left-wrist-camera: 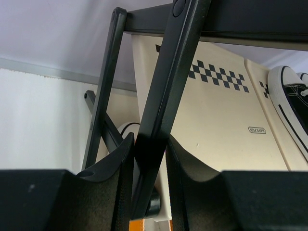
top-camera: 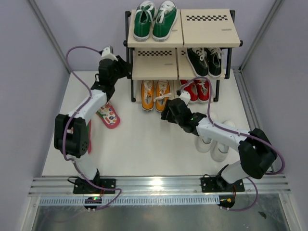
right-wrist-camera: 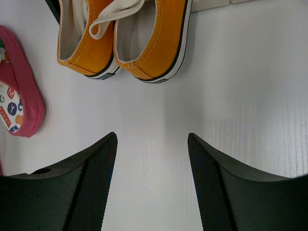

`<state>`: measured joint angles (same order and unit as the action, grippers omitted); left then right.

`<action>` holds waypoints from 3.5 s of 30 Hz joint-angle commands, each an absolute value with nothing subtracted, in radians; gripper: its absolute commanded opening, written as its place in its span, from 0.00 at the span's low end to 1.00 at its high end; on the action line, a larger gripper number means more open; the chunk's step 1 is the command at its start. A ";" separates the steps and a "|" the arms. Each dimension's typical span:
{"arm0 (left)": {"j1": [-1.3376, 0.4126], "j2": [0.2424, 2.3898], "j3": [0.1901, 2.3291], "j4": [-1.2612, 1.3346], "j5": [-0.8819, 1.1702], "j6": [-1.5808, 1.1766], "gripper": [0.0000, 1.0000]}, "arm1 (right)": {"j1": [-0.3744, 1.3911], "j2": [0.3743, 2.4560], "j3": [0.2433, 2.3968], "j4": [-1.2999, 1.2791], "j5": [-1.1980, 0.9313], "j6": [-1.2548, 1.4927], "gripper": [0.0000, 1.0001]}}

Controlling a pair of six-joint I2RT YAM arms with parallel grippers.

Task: Place and organize the shoes onto the shoe shelf

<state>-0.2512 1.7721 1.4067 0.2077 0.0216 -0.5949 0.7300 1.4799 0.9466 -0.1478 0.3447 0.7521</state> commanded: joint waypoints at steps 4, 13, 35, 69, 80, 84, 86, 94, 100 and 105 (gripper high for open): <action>-0.279 1.651 1.322 0.192 0.046 -0.667 0.22 | 0.730 1.494 0.904 -0.066 0.393 0.678 0.65; -0.298 1.614 1.307 0.149 0.029 -0.658 0.22 | 0.732 1.555 0.903 0.027 0.382 0.612 0.65; -0.299 1.612 1.276 0.106 0.043 -0.618 0.23 | 0.669 1.796 1.100 0.092 0.453 0.545 0.32; -0.298 1.634 1.269 0.104 0.035 -0.607 0.23 | 0.710 1.712 1.111 0.008 0.367 0.525 0.61; -0.299 1.626 1.266 0.095 0.035 -0.601 0.22 | 0.844 1.706 1.107 -0.057 0.337 0.568 0.52; -0.298 1.625 1.266 0.087 0.035 -0.597 0.22 | 0.850 1.782 1.199 -0.098 0.354 0.574 0.52; -0.298 1.623 1.264 0.086 0.034 -0.592 0.22 | 0.850 1.810 1.227 -0.101 0.367 0.562 0.52; -0.298 1.617 1.253 0.083 0.032 -0.583 0.22 | 0.850 1.949 1.385 -0.133 0.454 0.557 0.52; -0.299 1.617 1.249 0.087 0.037 -0.583 0.22 | 0.847 1.983 1.423 -0.121 0.532 0.563 0.52; -0.298 1.615 1.246 0.089 0.037 -0.581 0.22 | 0.818 2.003 1.456 -0.141 0.549 0.560 0.49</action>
<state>-0.2794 1.6459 1.2785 0.1757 -0.0074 -0.5659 0.8436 1.9968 1.4017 -0.1738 0.4683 0.5552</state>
